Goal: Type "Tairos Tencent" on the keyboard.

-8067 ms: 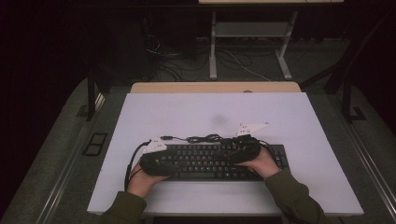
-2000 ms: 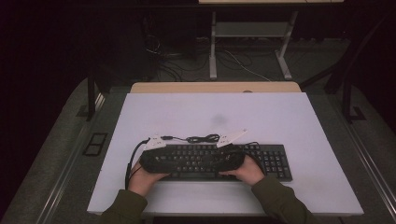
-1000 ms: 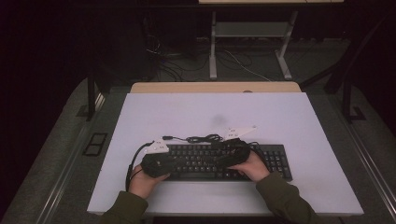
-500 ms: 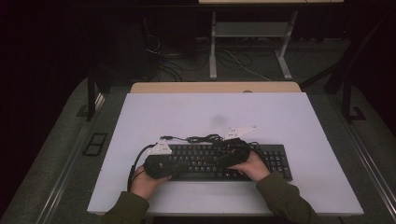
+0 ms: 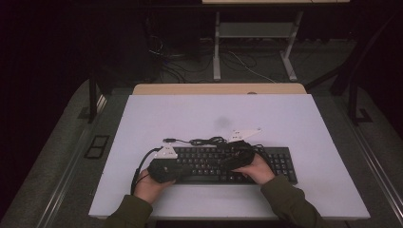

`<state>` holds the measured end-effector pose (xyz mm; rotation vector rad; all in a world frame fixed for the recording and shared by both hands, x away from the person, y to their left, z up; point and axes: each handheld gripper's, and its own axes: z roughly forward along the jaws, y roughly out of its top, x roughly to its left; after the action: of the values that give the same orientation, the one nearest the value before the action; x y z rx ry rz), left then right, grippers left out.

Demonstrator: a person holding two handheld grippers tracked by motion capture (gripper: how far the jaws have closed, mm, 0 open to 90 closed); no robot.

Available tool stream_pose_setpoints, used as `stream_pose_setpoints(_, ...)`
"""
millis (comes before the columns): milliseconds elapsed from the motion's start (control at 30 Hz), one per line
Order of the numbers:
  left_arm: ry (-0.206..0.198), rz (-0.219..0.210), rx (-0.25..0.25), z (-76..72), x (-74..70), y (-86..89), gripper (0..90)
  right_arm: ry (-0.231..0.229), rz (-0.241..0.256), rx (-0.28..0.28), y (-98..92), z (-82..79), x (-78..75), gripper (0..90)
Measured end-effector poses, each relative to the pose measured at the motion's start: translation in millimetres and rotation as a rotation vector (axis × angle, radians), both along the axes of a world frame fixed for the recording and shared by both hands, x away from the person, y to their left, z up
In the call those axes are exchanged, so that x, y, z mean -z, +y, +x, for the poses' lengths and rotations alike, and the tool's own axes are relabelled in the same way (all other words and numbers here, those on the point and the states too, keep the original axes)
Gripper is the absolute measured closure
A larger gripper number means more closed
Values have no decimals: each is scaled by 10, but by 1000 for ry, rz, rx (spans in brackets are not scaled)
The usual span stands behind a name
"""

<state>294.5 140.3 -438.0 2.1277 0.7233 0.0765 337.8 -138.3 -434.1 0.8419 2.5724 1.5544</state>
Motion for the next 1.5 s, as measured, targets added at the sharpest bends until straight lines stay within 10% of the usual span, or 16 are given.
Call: stream_pose_setpoints(1500,-28,0,-17,17,-105,30,889,-3,-4,-2,3,-3,-1,202)
